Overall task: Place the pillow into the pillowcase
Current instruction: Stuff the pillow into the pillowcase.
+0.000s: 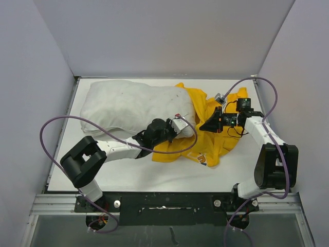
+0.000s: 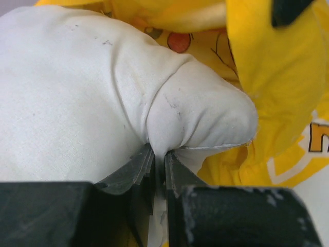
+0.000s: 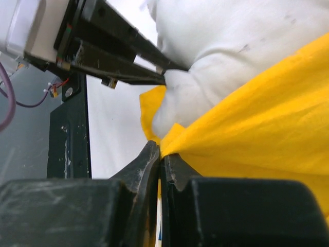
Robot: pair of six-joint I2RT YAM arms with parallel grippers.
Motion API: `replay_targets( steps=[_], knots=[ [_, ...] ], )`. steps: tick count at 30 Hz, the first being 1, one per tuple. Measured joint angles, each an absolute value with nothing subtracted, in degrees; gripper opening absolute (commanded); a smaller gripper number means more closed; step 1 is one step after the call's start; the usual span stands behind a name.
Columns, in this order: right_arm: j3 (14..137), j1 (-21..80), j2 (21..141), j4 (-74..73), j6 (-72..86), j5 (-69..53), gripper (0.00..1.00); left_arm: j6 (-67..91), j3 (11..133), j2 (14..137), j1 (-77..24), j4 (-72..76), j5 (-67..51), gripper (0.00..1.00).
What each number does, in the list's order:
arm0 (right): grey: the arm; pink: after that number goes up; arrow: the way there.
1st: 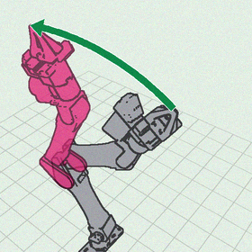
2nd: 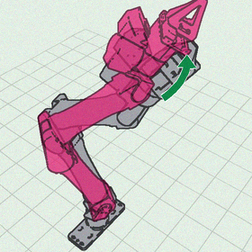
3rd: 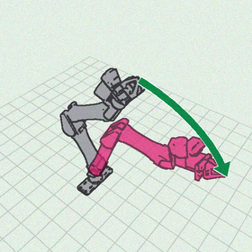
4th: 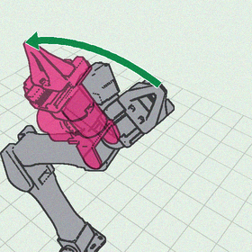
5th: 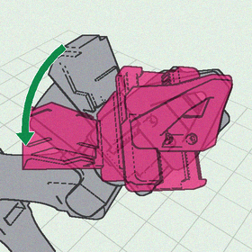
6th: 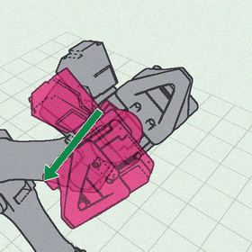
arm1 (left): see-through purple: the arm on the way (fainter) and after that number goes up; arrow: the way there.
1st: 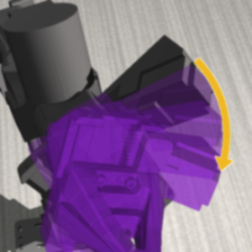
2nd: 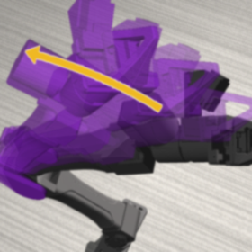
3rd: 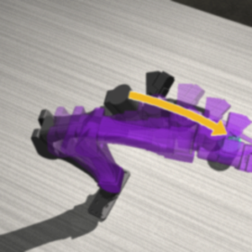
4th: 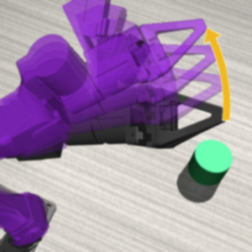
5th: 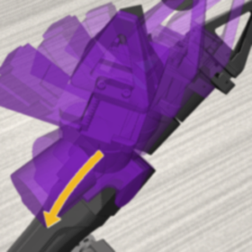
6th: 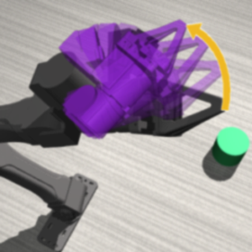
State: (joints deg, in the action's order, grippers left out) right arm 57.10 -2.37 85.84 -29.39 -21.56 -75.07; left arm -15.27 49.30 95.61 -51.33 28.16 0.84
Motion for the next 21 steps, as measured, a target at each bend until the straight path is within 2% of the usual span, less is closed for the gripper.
replay_targets(
  steps=[8,14,18,21],
  knots=[
    [61.0,-0.6,86.4,-41.6,-34.8,-75.6,0.00,-8.0,52.4,95.8,-49.1,28.4,0.7,0.00],
    [63.9,4.1,88.9,-48.2,-42.7,-77.2,0.00,-6.1,56.6,100.2,-49.7,28.8,-0.5,0.00],
    [65.6,4.5,88.9,-49.3,-42.7,-78.5,0.00,-5.6,56.9,103.7,-51.5,30.7,-1.7,0.00],
    [66.1,2.9,88.3,-43.9,-34.9,-78.6,0.00,-5.2,54.3,104.5,-52.2,36.2,-4.3,0.02]
  ],
)
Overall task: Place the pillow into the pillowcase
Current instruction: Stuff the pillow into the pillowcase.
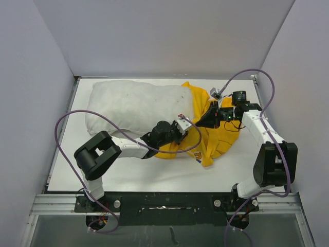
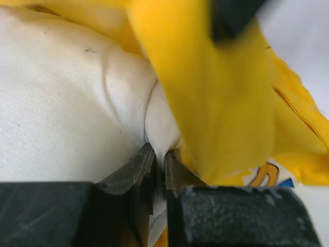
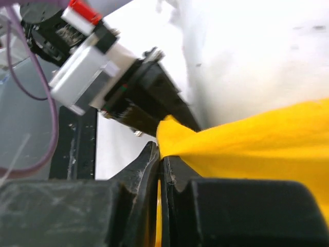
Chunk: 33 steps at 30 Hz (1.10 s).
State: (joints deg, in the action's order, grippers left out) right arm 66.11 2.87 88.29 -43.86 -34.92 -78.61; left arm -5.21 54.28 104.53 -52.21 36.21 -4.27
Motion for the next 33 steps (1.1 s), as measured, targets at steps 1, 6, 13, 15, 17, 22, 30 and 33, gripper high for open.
replay_targets(
  steps=[1,6,13,15,17,22,30,33],
  knots=[
    [66.0,2.0,87.9,-40.9,-31.2,-78.0,0.00,-5.0,53.0,104.5,-52.2,38.2,-5.1,0.05],
    [63.9,-0.3,85.5,-25.6,-15.2,-69.9,0.01,-1.8,44.4,104.5,-51.3,50.1,-15.1,0.26],
    [63.3,-0.9,89.4,-25.1,-14.1,-59.8,0.25,6.6,35.0,102.3,-49.8,58.7,-22.7,0.69],
    [63.2,-2.7,90.5,-27.1,-16.1,-60.2,0.36,8.7,32.7,98.6,-48.6,54.8,-23.1,0.73],
    [63.2,-4.5,90.3,-29.2,-18.6,-61.1,0.48,10.1,32.6,93.6,-47.7,48.6,-23.0,0.76],
    [62.8,-6.7,83.9,-32.0,-24.1,-63.3,0.65,11.6,39.1,79.8,-45.0,30.1,-24.3,0.80],
    [64.9,-8.4,76.6,-33.5,-26.5,-61.7,0.84,17.3,57.3,75.5,-30.4,3.4,-23.9,0.90],
    [74.9,-2.4,82.7,-37.5,-26.5,-54.2,0.85,17.6,68.3,80.9,-25.1,-5.3,-20.4,0.96]
  ],
)
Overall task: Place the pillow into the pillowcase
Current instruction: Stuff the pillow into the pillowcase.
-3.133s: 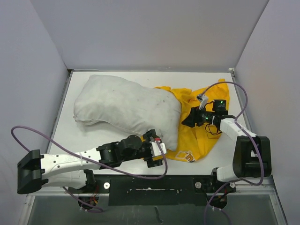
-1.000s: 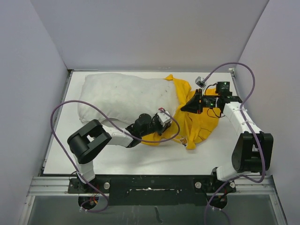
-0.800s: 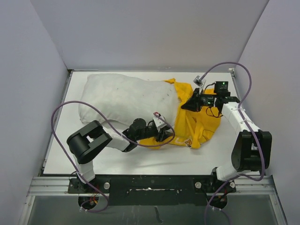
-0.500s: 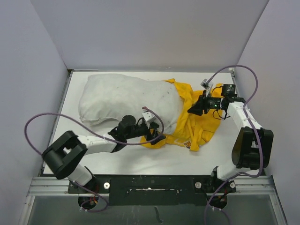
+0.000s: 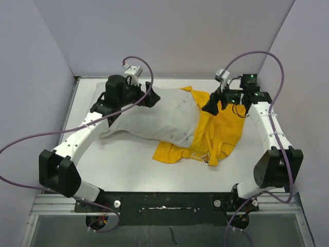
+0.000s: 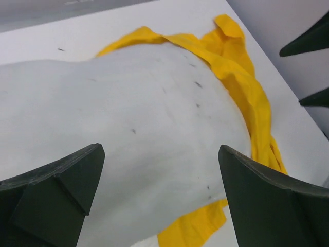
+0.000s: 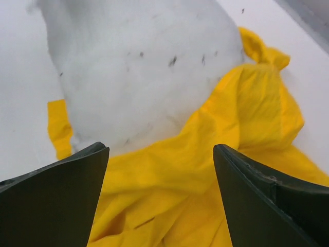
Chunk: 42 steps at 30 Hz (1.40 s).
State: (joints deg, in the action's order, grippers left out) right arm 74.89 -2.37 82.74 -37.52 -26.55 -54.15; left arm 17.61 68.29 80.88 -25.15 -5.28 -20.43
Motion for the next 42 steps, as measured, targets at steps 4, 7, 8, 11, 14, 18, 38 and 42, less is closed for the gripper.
replay_targets(
  steps=[4,7,8,11,14,18,38,42],
  knots=[
    [87.0,5.4,92.5,-37.3,-23.8,-43.6,0.85,15.5,80.7,89.7,-23.7,-11.2,-14.5,0.96],
    [91.1,8.3,98.4,-37.2,-21.5,-37.1,0.80,12.8,89.0,97.4,-23.4,-15.1,-11.6,0.97],
    [92.8,8.7,100.8,-37.5,-20.8,-35.3,0.78,11.6,91.2,100.0,-23.3,-16.5,-10.7,0.97],
    [96.7,9.1,107.5,-37.9,-19.4,-30.8,0.68,8.7,94.5,105.3,-23.2,-20.9,-9.4,0.96],
    [97.6,9.5,111.9,-37.9,-18.9,-27.5,0.43,5.5,95.0,108.6,-23.6,-24.3,-9.1,0.84],
    [98.1,9.8,114.2,-38.7,-18.5,-25.8,0.08,2.0,95.0,111.1,-24.6,-25.6,-10.4,0.24],
    [101.1,10.7,109.0,-39.4,-17.8,-33.6,0.43,-18.7,68.6,94.7,-31.5,0.4,-25.5,0.00],
    [99.6,10.1,108.6,-38.8,-17.7,-33.5,0.52,-18.7,66.3,94.6,-31.4,1.5,-26.3,0.00]
  ],
)
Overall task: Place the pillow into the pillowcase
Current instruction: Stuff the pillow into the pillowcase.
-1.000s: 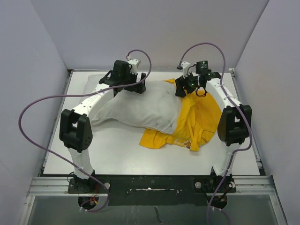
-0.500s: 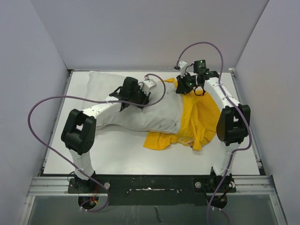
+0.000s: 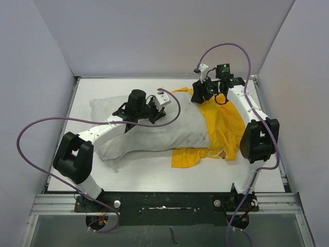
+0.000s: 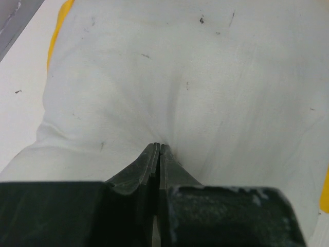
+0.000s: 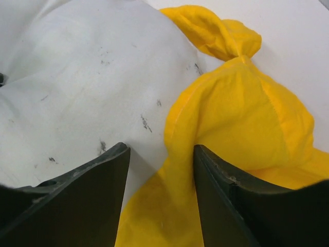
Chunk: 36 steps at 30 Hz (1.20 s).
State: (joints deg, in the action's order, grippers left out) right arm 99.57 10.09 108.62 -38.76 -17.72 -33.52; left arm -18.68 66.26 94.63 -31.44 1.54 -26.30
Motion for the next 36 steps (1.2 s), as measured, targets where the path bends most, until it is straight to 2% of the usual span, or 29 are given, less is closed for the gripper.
replay_targets(
  steps=[4,6,8,9,10,12,14,16,18,25,30,32,33,34,35,36],
  knots=[
    [98.4,9.5,108.2,-38.9,-17.8,-33.3,0.51,-18.6,65.6,94.6,-31.4,1.9,-26.7,0.00],
    [98.5,9.4,108.2,-38.9,-18.0,-32.9,0.42,-18.5,65.6,94.6,-31.3,2.4,-26.9,0.00],
    [98.7,9.4,108.4,-39.0,-18.2,-32.3,0.29,-18.1,65.6,94.6,-31.2,2.6,-27.0,0.00],
    [99.1,9.4,108.6,-39.2,-18.3,-32.0,0.21,-17.9,65.6,94.6,-31.2,2.8,-27.1,0.04],
    [99.7,9.4,108.9,-39.3,-18.4,-31.9,0.15,-17.6,65.6,94.6,-31.1,2.8,-27.1,0.15],
    [101.3,9.4,109.8,-39.4,-18.7,-31.7,0.06,-16.6,65.7,94.6,-31.0,2.8,-27.0,0.45],
    [102.3,9.4,110.6,-39.3,-18.7,-31.7,0.01,-14.9,66.0,94.6,-30.7,2.4,-26.6,0.73],
    [102.3,9.4,110.7,-39.6,-18.6,-32.1,0.00,-13.0,67.3,94.6,-30.2,1.6,-26.3,0.88],
    [102.3,9.4,110.7,-39.5,-18.4,-32.8,0.00,-10.9,69.7,94.6,-29.6,0.1,-26.1,0.93],
    [101.1,8.9,110.4,-37.2,-15.8,-38.9,0.00,-8.3,85.6,98.5,-29.5,-6.2,-26.3,0.96],
    [99.3,8.7,109.3,-35.6,-13.1,-42.3,0.00,-9.9,90.8,106.3,-30.4,-8.7,-27.9,0.92],
    [99.1,8.5,108.9,-35.1,-12.2,-43.2,0.00,-10.4,91.6,110.1,-30.7,-10.6,-28.9,0.81],
    [99.0,8.4,108.7,-34.7,-11.8,-43.5,0.00,-10.5,91.9,111.8,-30.9,-11.4,-29.3,0.71],
    [98.8,8.4,108.4,-34.3,-11.3,-43.8,0.00,-10.8,92.1,113.5,-31.0,-12.1,-30.0,0.53],
    [98.7,8.3,108.3,-34.0,-11.0,-44.0,0.00,-10.7,92.3,114.7,-31.0,-12.4,-30.7,0.26],
    [98.6,8.3,108.2,-33.8,-10.6,-44.2,0.00,-10.7,92.4,115.7,-31.0,-12.7,-31.3,0.07]
  ],
)
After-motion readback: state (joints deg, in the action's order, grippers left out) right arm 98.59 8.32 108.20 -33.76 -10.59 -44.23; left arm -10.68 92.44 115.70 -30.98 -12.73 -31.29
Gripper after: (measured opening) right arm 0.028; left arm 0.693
